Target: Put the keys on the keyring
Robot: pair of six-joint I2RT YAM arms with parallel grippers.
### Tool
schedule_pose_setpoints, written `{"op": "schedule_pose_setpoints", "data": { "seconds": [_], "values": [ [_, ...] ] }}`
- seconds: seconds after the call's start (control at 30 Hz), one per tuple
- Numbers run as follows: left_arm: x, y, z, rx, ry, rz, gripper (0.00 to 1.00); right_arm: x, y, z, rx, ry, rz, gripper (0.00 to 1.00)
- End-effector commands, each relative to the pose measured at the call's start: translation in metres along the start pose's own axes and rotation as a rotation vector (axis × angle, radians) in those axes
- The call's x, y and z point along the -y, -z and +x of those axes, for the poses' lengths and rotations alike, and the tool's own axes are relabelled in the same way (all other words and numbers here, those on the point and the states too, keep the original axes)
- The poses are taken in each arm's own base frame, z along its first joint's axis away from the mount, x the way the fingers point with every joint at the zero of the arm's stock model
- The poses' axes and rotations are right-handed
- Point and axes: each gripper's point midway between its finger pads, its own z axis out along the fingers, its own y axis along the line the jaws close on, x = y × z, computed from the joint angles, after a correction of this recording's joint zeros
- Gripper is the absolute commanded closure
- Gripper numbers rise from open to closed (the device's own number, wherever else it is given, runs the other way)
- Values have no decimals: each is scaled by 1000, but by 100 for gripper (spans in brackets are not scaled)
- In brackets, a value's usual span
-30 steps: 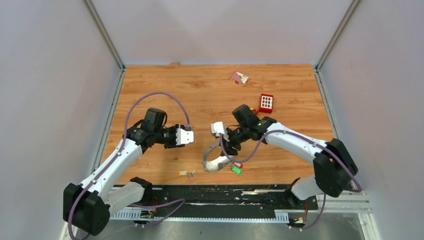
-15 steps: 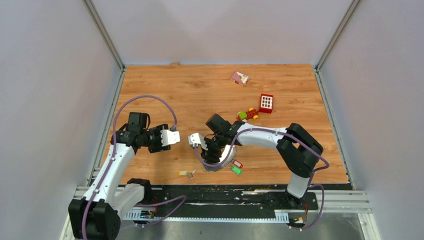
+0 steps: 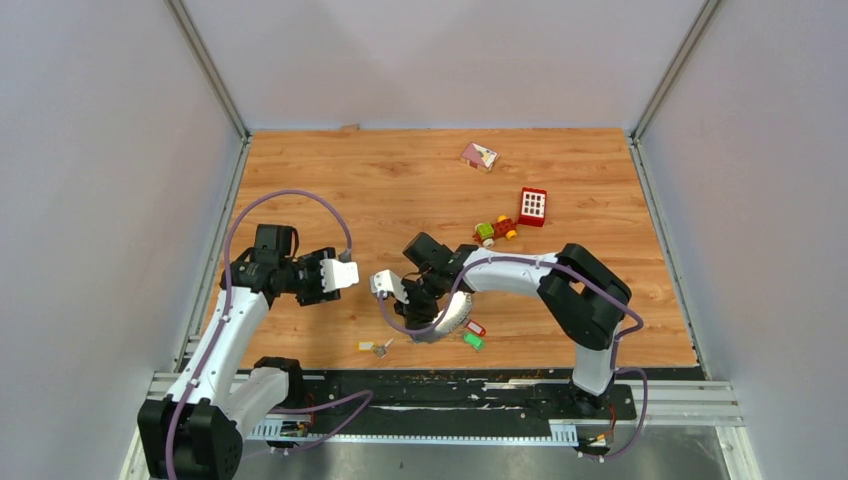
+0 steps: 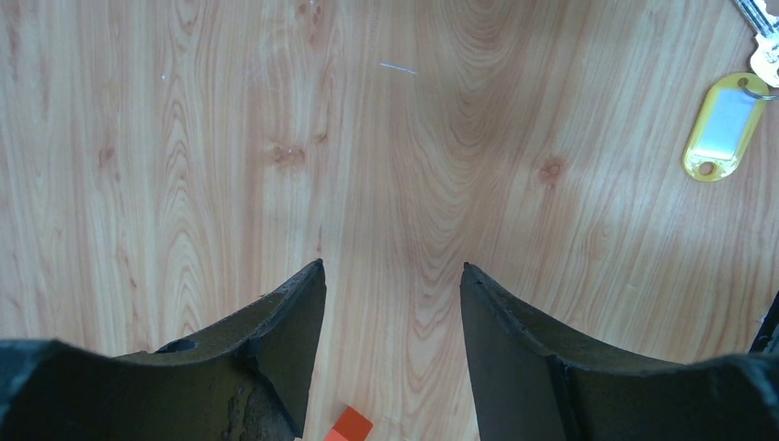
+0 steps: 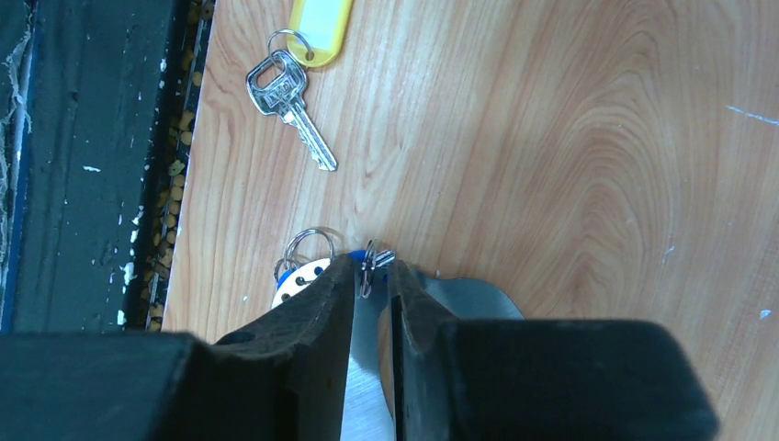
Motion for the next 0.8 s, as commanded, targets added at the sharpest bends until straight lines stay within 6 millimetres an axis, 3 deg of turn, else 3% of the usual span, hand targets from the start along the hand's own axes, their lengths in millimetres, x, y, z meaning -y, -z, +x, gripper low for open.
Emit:
{"op": "schedule_pose_setpoints", "data": {
  "seconds": [0.0, 0.13, 0.27, 0.5, 0.63, 0.77],
  "values": [
    [-8, 4, -11, 47, -18, -22, 37, 9, 1, -15, 13, 21, 21, 85],
    [-8, 4, -20, 93, -15, -14, 37, 11, 11, -21, 8, 28, 33, 100],
    [-7, 6, -49, 232, -18, 14, 37, 20, 47, -44, 70, 40, 80, 100],
    [-33, 27, -134, 605, 65, 47, 36, 24, 145, -94, 258, 95, 203, 100],
    [-41, 37, -189, 736, 86, 75, 36, 11, 181, -113, 311, 168, 278, 100],
    [-49, 40, -230, 811, 85, 87, 37, 4, 202, -124, 344, 194, 322, 100]
  ]
}}
